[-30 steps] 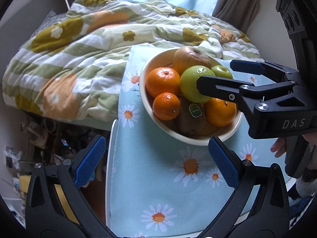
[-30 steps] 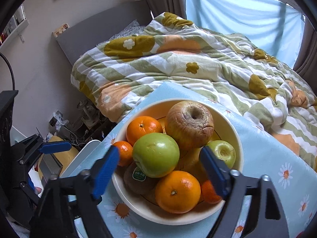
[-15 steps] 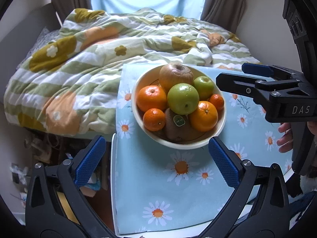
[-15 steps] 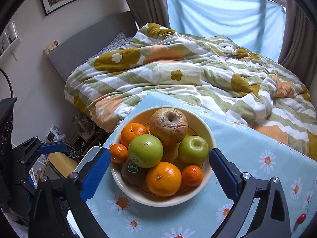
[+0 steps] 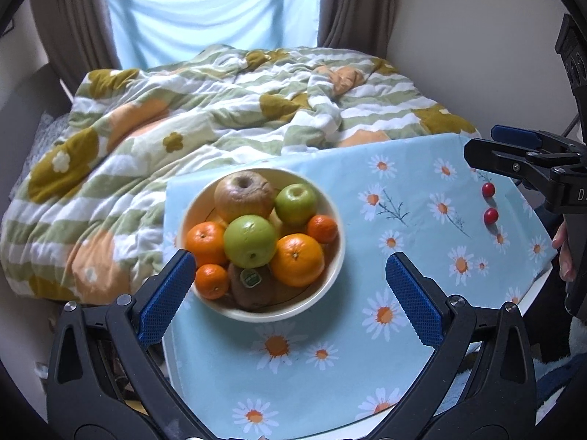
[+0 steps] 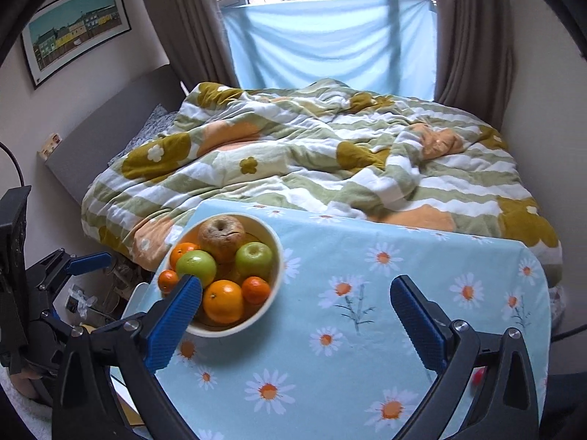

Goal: Organize fruits
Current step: 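Move both tools to the two red cherry tomatoes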

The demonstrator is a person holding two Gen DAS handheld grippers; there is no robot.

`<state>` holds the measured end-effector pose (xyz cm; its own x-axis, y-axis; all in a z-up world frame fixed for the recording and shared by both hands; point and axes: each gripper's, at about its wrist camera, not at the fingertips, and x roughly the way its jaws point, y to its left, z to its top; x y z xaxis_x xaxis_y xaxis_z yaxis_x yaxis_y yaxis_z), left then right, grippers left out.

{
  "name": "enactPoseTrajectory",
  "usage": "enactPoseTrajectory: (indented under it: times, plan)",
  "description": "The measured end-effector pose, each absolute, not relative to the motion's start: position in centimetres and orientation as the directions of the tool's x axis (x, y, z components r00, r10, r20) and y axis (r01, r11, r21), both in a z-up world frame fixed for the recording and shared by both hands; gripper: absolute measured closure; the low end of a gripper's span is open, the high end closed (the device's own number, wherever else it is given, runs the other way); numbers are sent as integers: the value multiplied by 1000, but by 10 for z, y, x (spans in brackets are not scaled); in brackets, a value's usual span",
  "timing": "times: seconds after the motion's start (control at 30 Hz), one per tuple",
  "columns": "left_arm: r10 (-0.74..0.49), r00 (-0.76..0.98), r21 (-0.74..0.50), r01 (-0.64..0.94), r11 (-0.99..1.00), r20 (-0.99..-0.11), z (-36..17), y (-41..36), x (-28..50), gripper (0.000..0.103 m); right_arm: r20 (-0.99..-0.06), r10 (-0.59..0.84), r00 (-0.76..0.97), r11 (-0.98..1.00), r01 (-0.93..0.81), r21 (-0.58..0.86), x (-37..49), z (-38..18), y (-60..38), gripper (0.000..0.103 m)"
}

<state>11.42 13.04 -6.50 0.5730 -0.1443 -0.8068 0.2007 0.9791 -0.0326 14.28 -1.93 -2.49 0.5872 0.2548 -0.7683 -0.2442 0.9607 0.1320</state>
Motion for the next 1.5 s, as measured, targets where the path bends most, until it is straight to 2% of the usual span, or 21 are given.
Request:
enactPoseTrajectory:
  times: [0.2,0.53,0.7,1.07,1.1,1.17,1.23,1.33,1.5]
  plan:
    - [-162,587,-24,235,972,-793,-56,62,123,0,-778,220,588,973,-187,134,138,-22,-98,0]
    - [-235,566,-42,333,942,-790,-66,-71,134,0,-814,209,542,970,-223,100,140,-30,-213,0]
    - [-273,532,-63,378,923,-801,-85,-126,135,0,-820,162,549,973,-230,39,143,-43,-252,0]
    - [-350,425,-121,478,870,-835,-151,-199,137,1,-863,160,479,941,-337,-13,159,-101,-290,1]
    - [-349,415,-119,485,866,-840,-157,-203,137,2,-867,167,470,938,-348,-8,160,-107,-291,1]
    - [-352,393,-127,495,859,-849,-170,-211,140,14,-872,179,456,929,-369,-3,162,-117,-292,1]
    - [-349,374,-134,494,859,-859,-182,-217,143,19,-878,171,448,919,-393,-22,163,-128,-291,1]
    - [-346,354,-139,497,857,-869,-197,-224,145,32,-885,147,441,901,-430,-65,162,-142,-288,2]
    - [-334,338,-122,519,846,-880,-212,-235,146,43,-896,170,411,882,-469,-48,167,-156,-291,15]
